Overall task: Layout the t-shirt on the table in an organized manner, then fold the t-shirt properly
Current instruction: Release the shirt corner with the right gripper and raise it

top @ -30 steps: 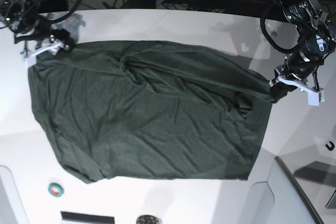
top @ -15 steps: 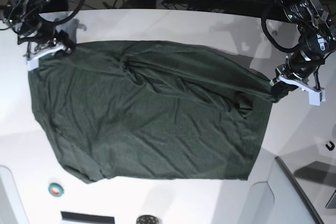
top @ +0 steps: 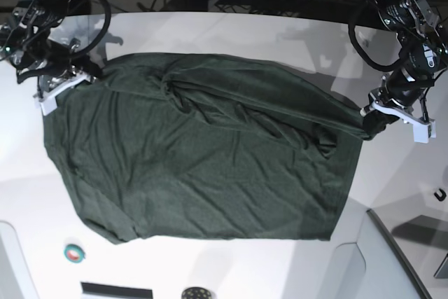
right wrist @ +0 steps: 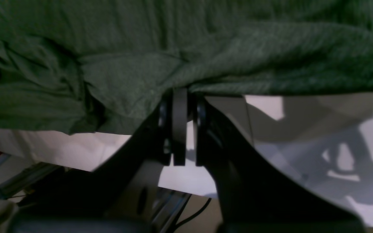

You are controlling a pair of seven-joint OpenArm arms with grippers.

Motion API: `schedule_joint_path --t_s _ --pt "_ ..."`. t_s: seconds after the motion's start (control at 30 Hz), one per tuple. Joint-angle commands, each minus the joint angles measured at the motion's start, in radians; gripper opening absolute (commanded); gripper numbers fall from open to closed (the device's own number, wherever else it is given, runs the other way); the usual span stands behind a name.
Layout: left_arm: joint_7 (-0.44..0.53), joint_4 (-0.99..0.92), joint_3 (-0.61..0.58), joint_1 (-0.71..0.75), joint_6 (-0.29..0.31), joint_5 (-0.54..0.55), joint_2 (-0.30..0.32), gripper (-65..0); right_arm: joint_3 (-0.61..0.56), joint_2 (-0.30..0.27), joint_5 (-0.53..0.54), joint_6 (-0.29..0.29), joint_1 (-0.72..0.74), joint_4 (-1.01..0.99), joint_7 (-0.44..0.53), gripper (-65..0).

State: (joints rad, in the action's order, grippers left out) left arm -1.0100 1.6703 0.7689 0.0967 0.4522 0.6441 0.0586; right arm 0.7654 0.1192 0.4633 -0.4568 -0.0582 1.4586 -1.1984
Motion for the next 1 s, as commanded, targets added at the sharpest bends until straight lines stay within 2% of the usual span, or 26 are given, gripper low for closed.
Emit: schedule_joint_path --t_s 0.0,0.17,0.3,0.5,0.67,0.83,0.97 --pt "0.018 0.014 0.002 -0.015 0.006 0.021 0.013 -65.0 -0.005 -0.01 0.009 0.023 0.018 0.017 0.005 -62.3" --pt "0.018 0.004 0.007 -0.047 0.004 0.021 -0.003 -65.0 -0.005 -0.025 0.009 0.086 0.08 -0.006 0.005 -62.3" --pt "0.018 -0.091 0.008 -0.091 0.004 0.021 -0.004 -65.0 -0.005 -0.063 0.007 0.117 0.131 -0.077 0.005 -62.3" --pt "0.018 -0.264 0.014 -0.168 0.004 0.021 0.001 -65.0 -0.005 -0.126 0.007 0.118 0.194 -0.206 0.013 -62.3" --pt "0.018 -0.345 0.059 -0.231 0.003 0.019 0.011 -65.0 -0.005 -0.152 0.007 0.12 0.226 -0.227 0.002 -62.3" --pt "0.015 -0.344 0.076 -0.231 0.003 0.021 0.014 -65.0 -0.007 -0.157 0.007 0.12 0.238 -0.218 -0.077 -62.3" --pt "-0.073 -0.279 0.079 -0.183 0.009 0.021 0.011 -65.0 -0.007 -0.157 0.012 0.114 0.2 -0.218 -0.09 -62.3"
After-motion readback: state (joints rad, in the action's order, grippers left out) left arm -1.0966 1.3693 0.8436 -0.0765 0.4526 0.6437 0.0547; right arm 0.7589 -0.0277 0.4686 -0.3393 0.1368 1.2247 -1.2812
